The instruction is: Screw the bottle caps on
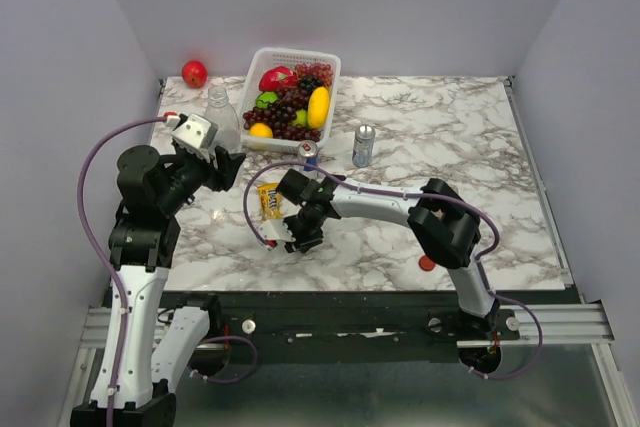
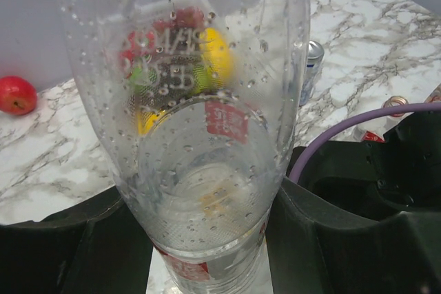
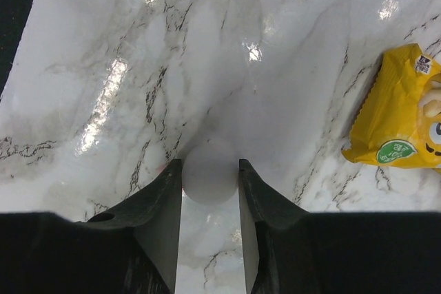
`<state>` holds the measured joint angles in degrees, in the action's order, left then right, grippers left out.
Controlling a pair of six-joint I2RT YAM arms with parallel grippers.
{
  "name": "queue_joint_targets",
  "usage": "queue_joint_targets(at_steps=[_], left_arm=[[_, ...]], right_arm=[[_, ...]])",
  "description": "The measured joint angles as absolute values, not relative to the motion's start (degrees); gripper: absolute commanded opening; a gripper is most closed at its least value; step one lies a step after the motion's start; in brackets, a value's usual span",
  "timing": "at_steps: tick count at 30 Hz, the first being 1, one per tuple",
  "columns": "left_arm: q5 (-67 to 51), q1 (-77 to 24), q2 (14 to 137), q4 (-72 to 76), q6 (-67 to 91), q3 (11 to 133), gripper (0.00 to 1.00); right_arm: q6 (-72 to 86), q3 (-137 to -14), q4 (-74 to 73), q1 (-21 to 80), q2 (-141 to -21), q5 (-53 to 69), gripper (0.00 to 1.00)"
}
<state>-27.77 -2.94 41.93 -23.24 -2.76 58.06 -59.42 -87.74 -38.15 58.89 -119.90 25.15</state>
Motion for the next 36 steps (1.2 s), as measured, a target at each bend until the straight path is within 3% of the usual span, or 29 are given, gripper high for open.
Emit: queue_joint_targets(at_steps=[6,13,21,27,36], left_arm=[[-29.6,-2.9,42.7,-18.0,-4.9,50.5,0.02],[-37.6,-4.2,47.7,-10.0,-10.0,40.2,0.00],[-41.2,-21.8,48.6,-3.0,-20.6,28.2,0.00],[-41.1,-31.0,54.3,4.6,-20.4,24.1,0.00],[-40.5,-34.6,55.3,12.0,-18.3,22.3,0.00]], right_arm=[[-57.2,-87.5,-41.3,58.0,-116.1,23.8,0.27],[-50.5,-95.1,-53.1,49.7,-99.5,27.0,0.27],[-48.0,-105.2,-64.3,45.3,-85.3,29.9,0.28],[-51.6,-106.7,-69.5,48.9,-84.7,30.0,0.29],[-56.9,-106.7,-72.2,52.5,-89.9,29.1,0.29]])
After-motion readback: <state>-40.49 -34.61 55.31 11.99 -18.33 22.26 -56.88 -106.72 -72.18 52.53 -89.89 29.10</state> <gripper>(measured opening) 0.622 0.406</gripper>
